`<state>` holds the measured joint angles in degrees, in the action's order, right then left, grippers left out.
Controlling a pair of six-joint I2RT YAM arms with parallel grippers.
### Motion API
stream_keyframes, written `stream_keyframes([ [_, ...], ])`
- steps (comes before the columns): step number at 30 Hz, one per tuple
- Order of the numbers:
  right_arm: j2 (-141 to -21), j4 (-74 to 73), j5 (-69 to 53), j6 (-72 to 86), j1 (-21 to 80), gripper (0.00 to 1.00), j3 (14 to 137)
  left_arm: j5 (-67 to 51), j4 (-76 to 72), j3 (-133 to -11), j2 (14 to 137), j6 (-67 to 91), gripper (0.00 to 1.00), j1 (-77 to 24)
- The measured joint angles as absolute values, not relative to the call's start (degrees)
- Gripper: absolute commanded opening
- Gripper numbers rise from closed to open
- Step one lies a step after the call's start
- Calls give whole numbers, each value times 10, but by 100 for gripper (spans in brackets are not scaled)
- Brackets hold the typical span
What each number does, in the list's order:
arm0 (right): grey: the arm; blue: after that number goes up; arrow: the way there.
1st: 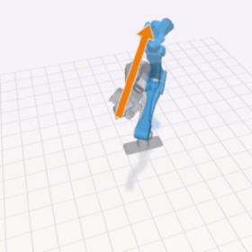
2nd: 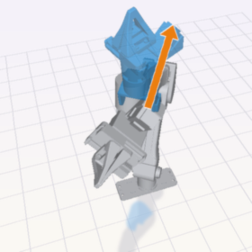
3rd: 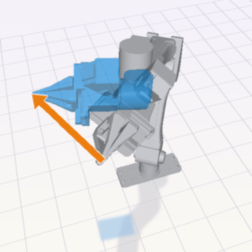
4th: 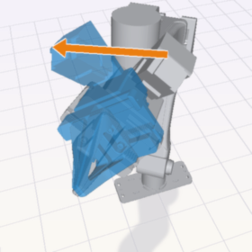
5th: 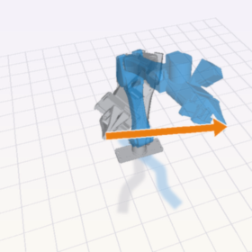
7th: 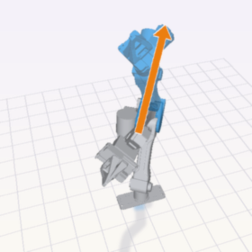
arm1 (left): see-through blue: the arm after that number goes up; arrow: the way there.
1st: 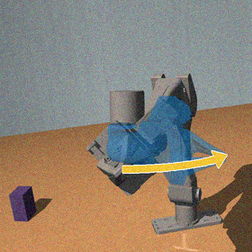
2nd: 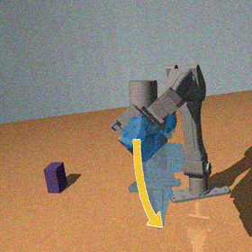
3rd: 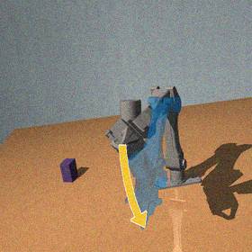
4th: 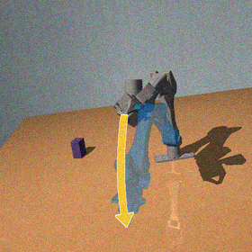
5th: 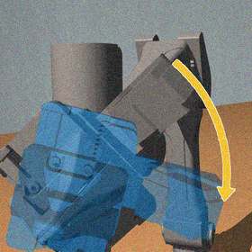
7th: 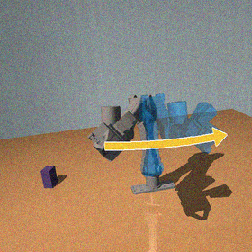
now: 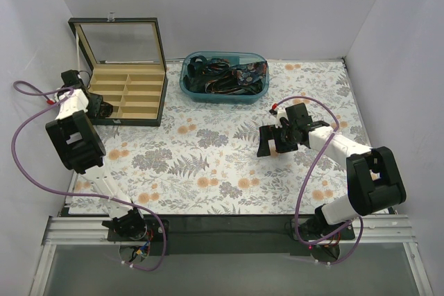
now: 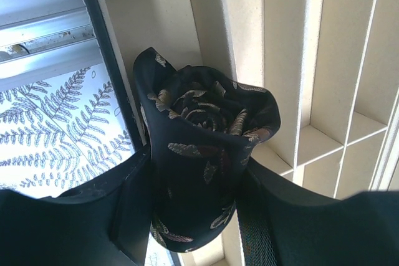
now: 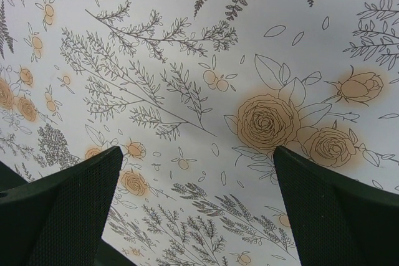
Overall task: Roll the ties
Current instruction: Place the rolled tie into the container
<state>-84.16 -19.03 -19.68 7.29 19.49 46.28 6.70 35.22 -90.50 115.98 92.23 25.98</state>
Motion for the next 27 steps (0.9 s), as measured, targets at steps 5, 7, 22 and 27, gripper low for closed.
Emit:
stream_keyframes([
  [5, -842, -190, -199, 73, 194, 96, 463, 67, 357, -908, 1160, 917, 33, 260],
  [7, -842, -190, -199, 73, 192, 96, 463, 68, 359, -909, 1160, 915, 34, 260],
  [22, -842, -190, -200, 73, 188, 96, 463, 71, 395, -931, 1160, 902, 42, 257],
  [27, -842, -190, -203, 73, 188, 95, 463, 72, 404, -935, 1160, 898, 49, 257],
])
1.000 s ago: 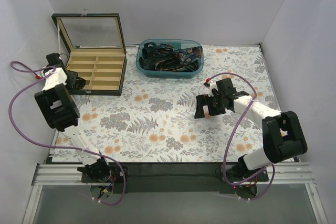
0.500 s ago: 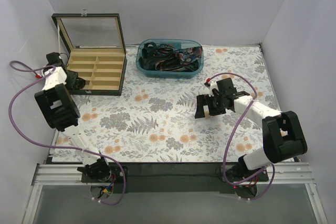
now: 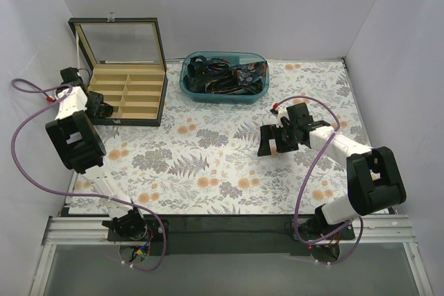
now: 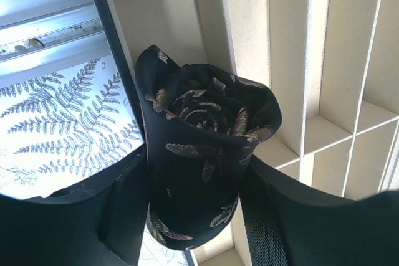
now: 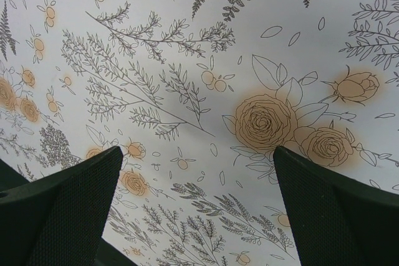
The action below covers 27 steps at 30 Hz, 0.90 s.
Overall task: Roll the ties
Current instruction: Place the rolled tie into the container
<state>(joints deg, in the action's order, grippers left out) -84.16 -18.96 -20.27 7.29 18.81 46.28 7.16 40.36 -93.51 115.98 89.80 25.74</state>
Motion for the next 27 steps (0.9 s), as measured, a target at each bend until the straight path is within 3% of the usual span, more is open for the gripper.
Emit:
stream_keyframes([
  [27, -842, -180, -220, 73, 188, 95, 463, 69, 405, -945, 1170, 886, 57, 257],
])
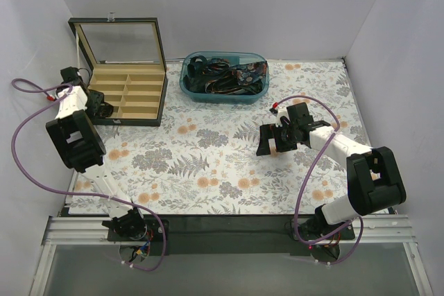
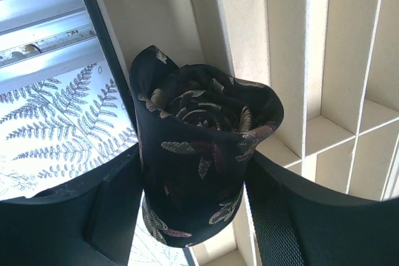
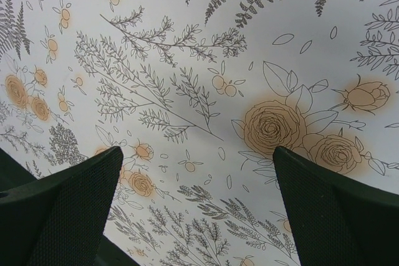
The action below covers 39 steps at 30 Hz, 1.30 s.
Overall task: Roll the ties
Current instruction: Place the rolled tie into the container
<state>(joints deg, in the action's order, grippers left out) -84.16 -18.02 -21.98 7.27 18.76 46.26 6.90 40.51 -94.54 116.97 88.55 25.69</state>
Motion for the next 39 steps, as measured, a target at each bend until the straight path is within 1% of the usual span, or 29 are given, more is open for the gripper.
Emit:
stream_keyframes([
  [12, -842, -180, -230, 72, 188, 94, 463, 69, 408, -945, 1165, 885, 58, 257],
  [16, -842, -180, -234, 72, 188, 94, 463, 70, 409, -945, 1162, 883, 63, 257],
  [17, -842, -180, -234, 72, 188, 94, 463, 70, 409, -945, 1162, 883, 70, 257],
  [18, -842, -180, -235, 72, 188, 94, 463, 70, 409, -945, 1162, 882, 71, 257],
  [36, -847, -179, -243, 72, 188, 94, 463, 82, 416, -945, 1141, 867, 72, 257],
  [37, -848, -179, -243, 72, 188, 94, 463, 81, 416, -945, 1140, 866, 72, 257],
  [39, -848, -179, -243, 72, 188, 94, 463, 81, 416, -945, 1140, 864, 67, 257],
])
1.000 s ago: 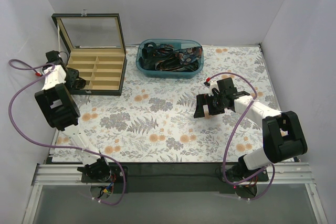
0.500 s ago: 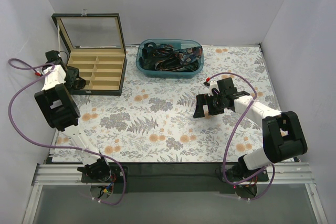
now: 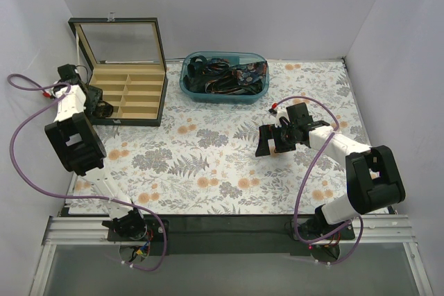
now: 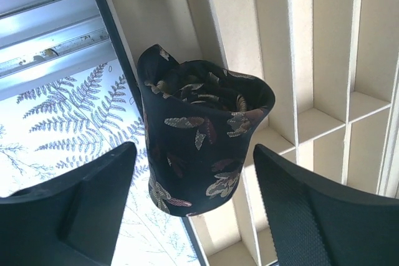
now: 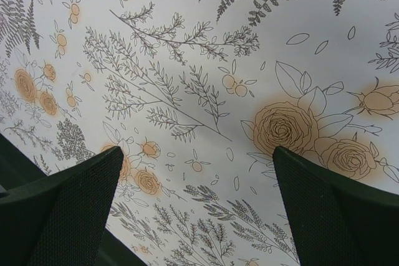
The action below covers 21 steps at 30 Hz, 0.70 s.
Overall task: Roll the ties
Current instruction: Place the rolled tie into the container
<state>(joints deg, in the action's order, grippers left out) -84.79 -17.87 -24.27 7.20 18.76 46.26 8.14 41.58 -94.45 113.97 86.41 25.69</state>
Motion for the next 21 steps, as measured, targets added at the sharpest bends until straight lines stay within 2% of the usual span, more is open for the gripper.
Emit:
stream_keyframes([
  [2, -848, -179, -243, 72, 188, 94, 463, 81, 416, -944, 1140, 863, 59, 257],
  [8, -848, -179, -244, 71, 188, 94, 463, 81, 416, -943, 1139, 859, 45, 257],
  [21, -849, -178, -244, 71, 187, 94, 460, 84, 415, -943, 1140, 862, 40, 253],
])
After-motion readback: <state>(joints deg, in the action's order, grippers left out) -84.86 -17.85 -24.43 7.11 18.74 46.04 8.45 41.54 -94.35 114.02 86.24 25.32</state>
